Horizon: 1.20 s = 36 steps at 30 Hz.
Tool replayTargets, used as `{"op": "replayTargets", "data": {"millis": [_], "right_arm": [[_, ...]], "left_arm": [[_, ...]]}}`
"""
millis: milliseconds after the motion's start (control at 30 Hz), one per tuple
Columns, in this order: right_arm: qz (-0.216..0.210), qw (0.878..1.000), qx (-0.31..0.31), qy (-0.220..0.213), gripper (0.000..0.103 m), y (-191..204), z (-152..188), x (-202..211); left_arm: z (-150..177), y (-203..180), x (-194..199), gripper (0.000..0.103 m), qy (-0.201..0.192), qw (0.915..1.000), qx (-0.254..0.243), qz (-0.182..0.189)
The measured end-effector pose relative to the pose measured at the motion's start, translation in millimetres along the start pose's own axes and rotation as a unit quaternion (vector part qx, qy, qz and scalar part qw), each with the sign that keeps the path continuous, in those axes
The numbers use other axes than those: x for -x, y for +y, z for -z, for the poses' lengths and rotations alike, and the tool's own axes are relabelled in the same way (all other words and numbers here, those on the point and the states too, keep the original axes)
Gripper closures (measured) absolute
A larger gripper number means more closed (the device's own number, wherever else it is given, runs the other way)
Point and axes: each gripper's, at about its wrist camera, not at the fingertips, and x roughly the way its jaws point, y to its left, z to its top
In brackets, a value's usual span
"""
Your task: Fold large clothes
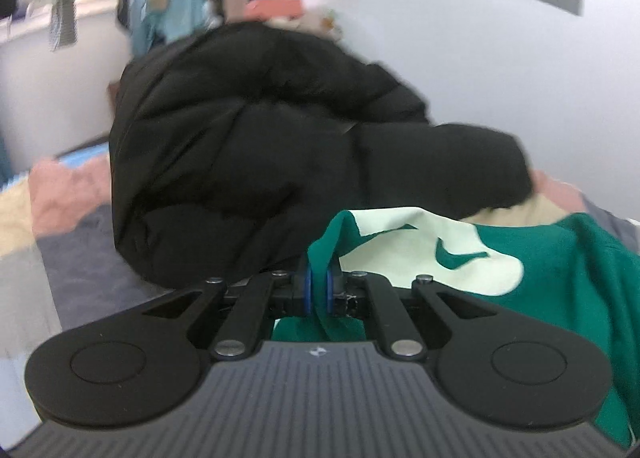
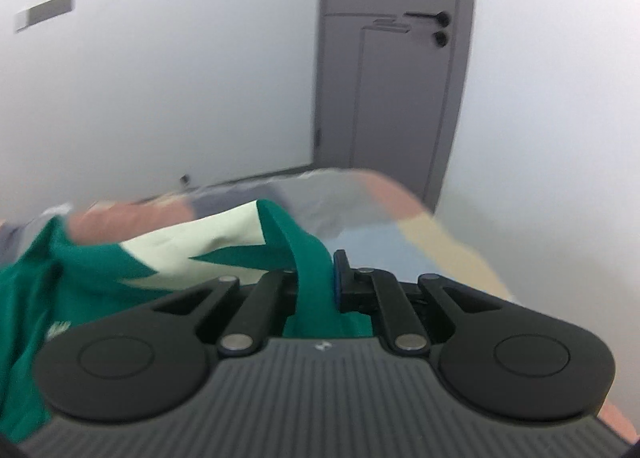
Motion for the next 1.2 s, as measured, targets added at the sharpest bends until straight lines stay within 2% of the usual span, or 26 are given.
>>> {"op": "replayTargets", "data": {"millis": [100,233,333,433,467,500,533,600,633,667,700,733,767,867,967,1067,1200], "right_arm": [[0.02,1.0,0.001,0.002,0.095,-6.1,0.9,-42.7],[0.034,0.999,-0.012,0.028,0.094,-13.9,28.3,-101.0],[0.03,0.999,-0.021,0.028,0.094,-18.6,50.1,-127.5],[0.022,0.999,-0.028,0.022,0.093,-22.8,63.5,-141.3],[0.02,0.999,-0.031,0.021,0.093,-22.9,65.9,-144.0],[0.017,0.999,-0.036,0.02,0.093,-22.1,66.7,-145.1],[0.014,0.999,-0.04,0.02,0.092,-20.6,67.4,-144.3],[0.014,0.999,-0.039,0.017,0.09,-15.5,65.4,-137.5],[0.014,0.999,-0.034,0.015,0.075,-14.0,64.3,-135.1],[0.012,0.999,-0.03,0.012,0.053,-15.4,64.2,-128.0],[0.007,1.0,-0.03,0.006,0.043,-16.6,62.9,-122.7],[0.003,1.0,-0.03,-0.003,0.03,-17.2,61.9,-115.6],[0.003,0.999,-0.026,-0.017,0.029,-16.1,60.6,-106.0],[-0.012,0.999,-0.004,-0.046,0.029,-6.4,54.7,-76.5],[-0.049,0.997,0.008,-0.066,0.029,8.5,45.0,-40.6],[-0.099,0.992,0.019,-0.079,0.029,32.2,39.0,-2.4],[-0.176,0.981,0.035,-0.077,0.029,73.5,45.0,44.3]], "left_arm": [[-1.3,1.7,-25.4,0.095,0.011,0.9996,-0.011,-0.023],[8.0,-4.6,-50.0,0.094,0.03,0.9978,-0.038,-0.045],[12.6,-8.6,-55.1,0.094,0.039,0.9962,-0.056,-0.054],[11.7,-9.6,-56.7,0.091,0.047,0.9964,-0.045,-0.055],[10.4,-10.6,-55.6,0.087,0.05,0.9964,-0.041,-0.056],[9.8,-12.7,-53.2,0.072,0.049,0.9965,-0.04,-0.055],[9.1,-15.0,-49.6,0.046,0.047,0.9965,-0.041,-0.055],[9.2,-21.7,-40.7,0.031,0.036,0.9963,-0.051,-0.06],[9.4,-24.2,-35.9,0.031,0.03,0.9961,-0.058,-0.059],[9.0,-27.7,-29.6,0.031,0.026,0.9959,-0.066,-0.056],[7.8,-30.2,-24.4,0.031,0.022,0.9958,-0.071,-0.053],[6.6,-32.0,-15.4,0.031,0.016,0.9961,-0.073,-0.048],[5.0,-32.4,-7.9,0.031,0.013,0.9965,-0.072,-0.039],[1.6,-27.7,25.6,0.03,0.014,0.9984,-0.048,0.028],[4.2,-29.2,65.7,0.029,-0.007,0.9968,-0.042,0.068],[8.0,-34.1,95.0,0.029,-0.018,0.993,-0.037,0.111],[23.5,-43.1,125.0,0.029,-0.008,0.9849,-0.014,0.172]]}}
